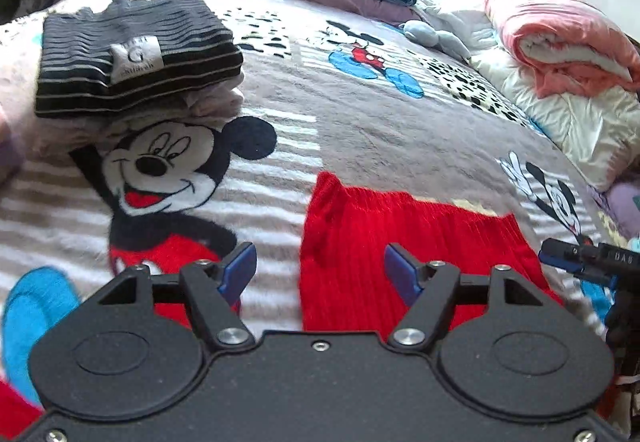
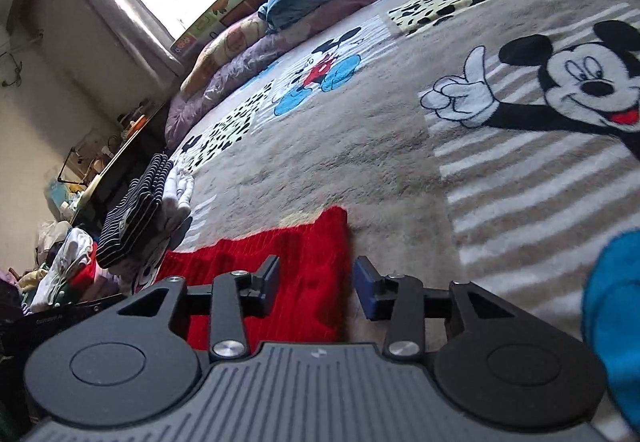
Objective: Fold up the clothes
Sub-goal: 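Close both grippers on the sweater hem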
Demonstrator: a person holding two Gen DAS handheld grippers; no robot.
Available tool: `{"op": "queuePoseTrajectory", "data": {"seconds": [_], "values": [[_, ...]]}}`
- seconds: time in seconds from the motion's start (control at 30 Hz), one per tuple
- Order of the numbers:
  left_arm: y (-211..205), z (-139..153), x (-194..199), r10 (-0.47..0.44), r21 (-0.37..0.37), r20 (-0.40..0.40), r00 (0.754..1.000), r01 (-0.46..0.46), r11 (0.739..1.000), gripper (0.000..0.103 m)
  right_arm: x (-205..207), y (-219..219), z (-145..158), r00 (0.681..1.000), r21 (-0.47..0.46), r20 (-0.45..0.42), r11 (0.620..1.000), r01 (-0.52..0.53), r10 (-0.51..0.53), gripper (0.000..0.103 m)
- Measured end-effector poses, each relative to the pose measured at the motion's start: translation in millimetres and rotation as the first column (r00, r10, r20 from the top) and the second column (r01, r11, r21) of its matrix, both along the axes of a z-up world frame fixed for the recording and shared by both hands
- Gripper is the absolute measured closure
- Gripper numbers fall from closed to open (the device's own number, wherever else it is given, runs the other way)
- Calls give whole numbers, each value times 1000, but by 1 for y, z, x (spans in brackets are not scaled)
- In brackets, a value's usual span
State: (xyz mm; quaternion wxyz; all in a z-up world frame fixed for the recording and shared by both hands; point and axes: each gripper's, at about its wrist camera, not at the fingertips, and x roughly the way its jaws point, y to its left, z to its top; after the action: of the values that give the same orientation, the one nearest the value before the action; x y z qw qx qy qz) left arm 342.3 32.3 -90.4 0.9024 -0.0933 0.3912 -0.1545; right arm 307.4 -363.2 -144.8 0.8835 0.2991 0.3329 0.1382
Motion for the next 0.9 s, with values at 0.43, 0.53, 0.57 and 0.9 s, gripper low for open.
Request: {"op": "queuePoseTrajectory", "data": {"seconds": [0.43, 0.53, 0.57, 0.9], "values": [[2, -25, 50, -32, -155, -66, 997, 22, 988, 48, 26, 1, -19, 999, 86, -2, 995, -53, 54, 62], [-2, -29, 54, -49, -161, -71, 996, 37, 986, 80, 28, 1, -19, 996, 101, 28, 991, -87, 84, 91], [-4, -29, 54, -53, -157, -67, 996, 42, 987, 96, 27, 2, -17, 995, 93, 57, 991, -92, 87, 92], [26, -44, 54, 38, -347, -41, 998, -50, 936, 96, 13, -5, -10, 987, 26, 162, 1000, 13, -17, 93]]}}
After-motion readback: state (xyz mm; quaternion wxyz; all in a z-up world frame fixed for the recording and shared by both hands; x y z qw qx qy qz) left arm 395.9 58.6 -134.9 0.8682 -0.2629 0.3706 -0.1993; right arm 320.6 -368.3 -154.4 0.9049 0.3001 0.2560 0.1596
